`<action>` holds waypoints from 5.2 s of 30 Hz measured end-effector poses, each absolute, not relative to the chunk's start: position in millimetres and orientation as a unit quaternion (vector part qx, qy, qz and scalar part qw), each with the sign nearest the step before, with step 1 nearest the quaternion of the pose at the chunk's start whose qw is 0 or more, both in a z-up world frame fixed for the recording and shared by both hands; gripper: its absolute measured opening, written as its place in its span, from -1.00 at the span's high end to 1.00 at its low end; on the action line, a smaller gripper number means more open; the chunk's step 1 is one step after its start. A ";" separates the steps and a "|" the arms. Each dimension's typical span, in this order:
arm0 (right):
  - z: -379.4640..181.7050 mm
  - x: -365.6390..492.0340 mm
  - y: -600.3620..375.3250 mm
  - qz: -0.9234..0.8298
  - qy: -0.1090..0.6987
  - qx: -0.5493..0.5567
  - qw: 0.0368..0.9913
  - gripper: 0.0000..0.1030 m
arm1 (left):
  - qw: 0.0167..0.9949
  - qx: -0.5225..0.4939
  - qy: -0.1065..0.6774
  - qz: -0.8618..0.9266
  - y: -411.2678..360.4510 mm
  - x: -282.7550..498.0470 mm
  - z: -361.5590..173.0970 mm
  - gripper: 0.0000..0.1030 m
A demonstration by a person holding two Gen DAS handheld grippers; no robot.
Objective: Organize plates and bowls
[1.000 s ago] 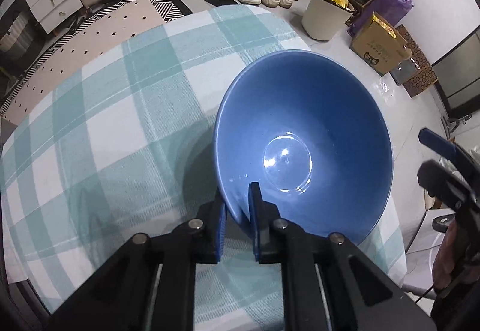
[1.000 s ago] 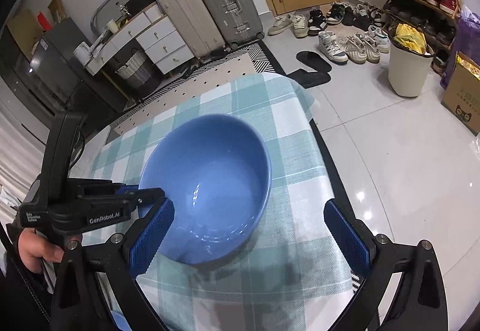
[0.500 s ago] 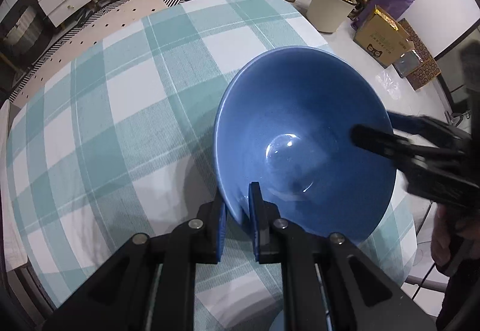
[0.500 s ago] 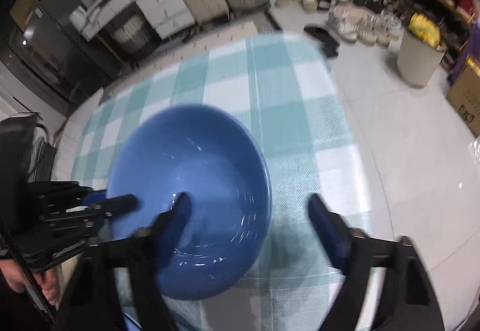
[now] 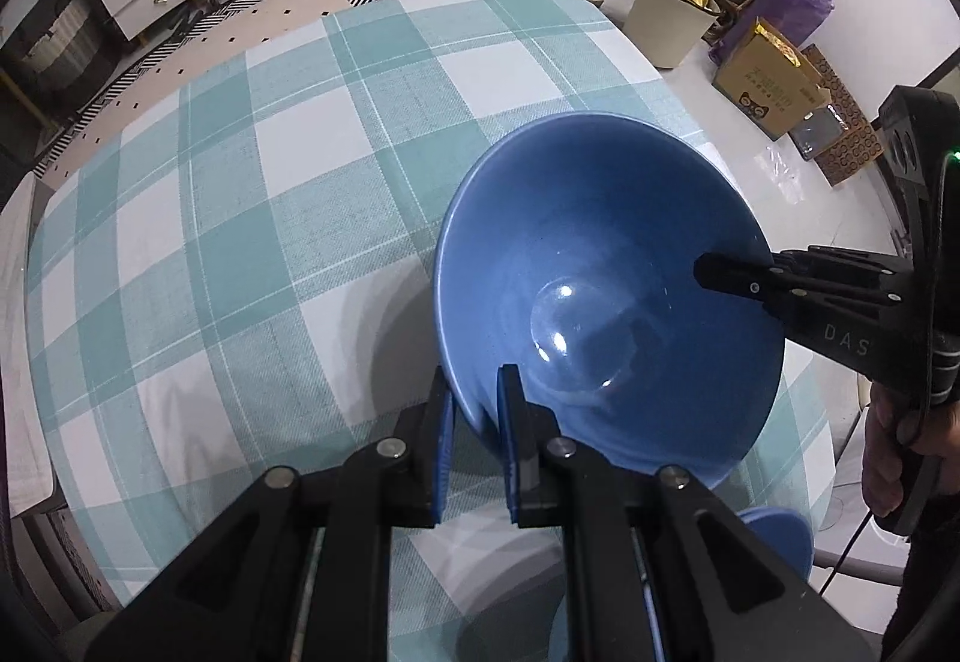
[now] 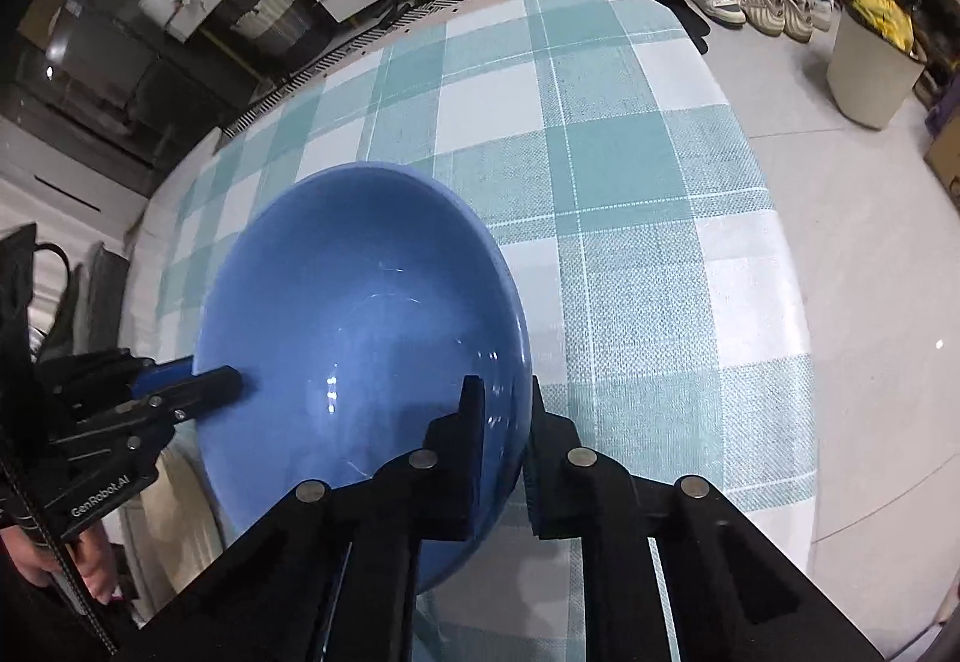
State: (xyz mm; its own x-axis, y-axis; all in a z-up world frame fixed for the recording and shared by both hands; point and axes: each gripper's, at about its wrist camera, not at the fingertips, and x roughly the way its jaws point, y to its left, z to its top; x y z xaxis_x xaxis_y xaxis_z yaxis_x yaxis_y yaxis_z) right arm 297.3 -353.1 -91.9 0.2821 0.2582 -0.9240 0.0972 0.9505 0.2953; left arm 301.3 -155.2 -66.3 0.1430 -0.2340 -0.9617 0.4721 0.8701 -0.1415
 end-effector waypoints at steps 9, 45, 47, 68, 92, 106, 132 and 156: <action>-74.7 289.9 -347.8 0.050 0.582 0.145 0.798 0.82 | 0.764 0.089 0.593 -0.237 -144.6 291.4 -52.6 0.77; -33.2 287.3 -322.1 0.058 0.567 0.100 0.816 0.82 | 0.765 0.066 0.602 -0.218 -125.8 281.7 -27.9 0.75; -24.5 284.5 -320.9 0.058 0.565 0.097 0.817 0.82 | 0.766 0.072 0.600 -0.219 -126.5 277.2 -20.5 0.75; 39.5 202.1 -292.1 0.053 0.547 0.074 0.832 0.82 | 0.784 0.066 0.567 -0.244 -105.1 208.5 32.3 0.74; 10.0 106.9 -265.3 0.050 0.550 0.057 0.832 0.81 | 0.797 0.121 0.550 -0.217 -96.3 113.4 -3.4 0.74; -17.2 98.2 -259.8 0.034 0.558 0.034 0.829 0.81 | 0.798 0.161 0.546 -0.197 -106.0 103.2 -32.0 0.70; -27.1 86.3 -252.6 0.016 0.542 -0.044 0.839 0.74 | 0.794 0.198 0.541 -0.195 -125.6 96.0 -63.5 0.47; -11.5 63.5 -268.6 0.049 0.467 0.051 0.882 0.67 | 0.864 0.033 0.472 -0.170 -84.0 88.4 -30.3 0.05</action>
State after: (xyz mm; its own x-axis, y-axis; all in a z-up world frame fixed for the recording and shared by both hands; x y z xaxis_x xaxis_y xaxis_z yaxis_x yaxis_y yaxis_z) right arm 63.5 -268.6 -11.5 0.5596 0.1340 -0.8178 -0.0383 0.9900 0.1361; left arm 88.4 -84.0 -30.3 0.4961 -0.2621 -0.8278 0.3251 0.9401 -0.1028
